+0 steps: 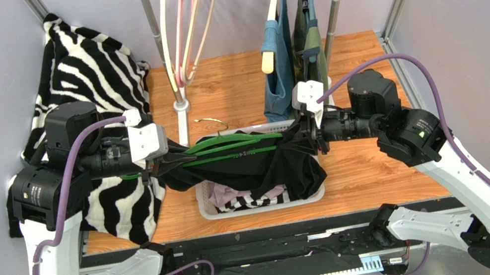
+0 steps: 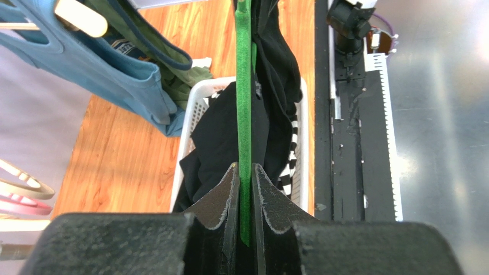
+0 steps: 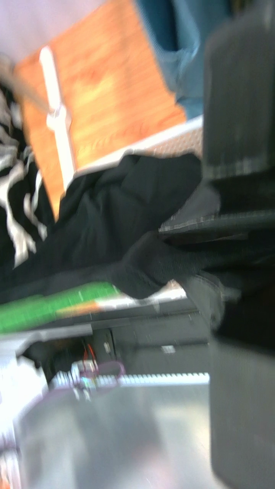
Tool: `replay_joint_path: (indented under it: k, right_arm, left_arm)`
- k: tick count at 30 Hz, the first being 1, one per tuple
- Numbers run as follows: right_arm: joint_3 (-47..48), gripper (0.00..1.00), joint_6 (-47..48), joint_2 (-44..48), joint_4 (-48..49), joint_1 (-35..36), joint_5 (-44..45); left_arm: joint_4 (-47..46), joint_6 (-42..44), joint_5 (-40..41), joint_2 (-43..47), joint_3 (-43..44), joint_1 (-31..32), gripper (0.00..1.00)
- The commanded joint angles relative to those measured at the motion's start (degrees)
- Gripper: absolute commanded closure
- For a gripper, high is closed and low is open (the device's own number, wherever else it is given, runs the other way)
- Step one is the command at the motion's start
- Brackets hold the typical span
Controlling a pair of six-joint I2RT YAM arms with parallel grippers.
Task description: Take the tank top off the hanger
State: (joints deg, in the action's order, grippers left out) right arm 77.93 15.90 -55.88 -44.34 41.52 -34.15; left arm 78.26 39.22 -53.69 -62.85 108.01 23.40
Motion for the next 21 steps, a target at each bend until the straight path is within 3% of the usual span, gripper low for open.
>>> replay_joint_path:
  k: [1, 6, 9, 13, 21]
  right_arm:
    - [-0.49, 0.67, -3.33, 1.64, 8.74, 0.41, 14.26]
    - [-4.36, 0.49, -5.79, 9.63, 14.79, 0.49, 30.09]
    - [-7.35, 0.47, -8.16, 12.45, 17.26, 0.41, 36.06]
    - [-12.09, 0.41, -12.63, 15.97, 18.23, 0.49, 37.05]
    - [-24.83, 0.44, -24.51, 22.65, 25.08, 0.49, 30.64]
  left_arm:
    - [-4.07, -2.04, -0.37, 0.53, -2.62, 0.68, 1.00]
    - [-8.38, -5.29, 6.93, 1.42, -4.91, 0.60, 1.00]
    - [-9.53, -6.70, 7.37, 1.24, -4.47, 0.60, 1.00]
    - [-9.62, -7.32, 7.20, 0.97, -4.03, 0.60, 1.00]
    - [-9.97, -8.37, 7.46, 1.15, -3.16, 0.60, 1.00]
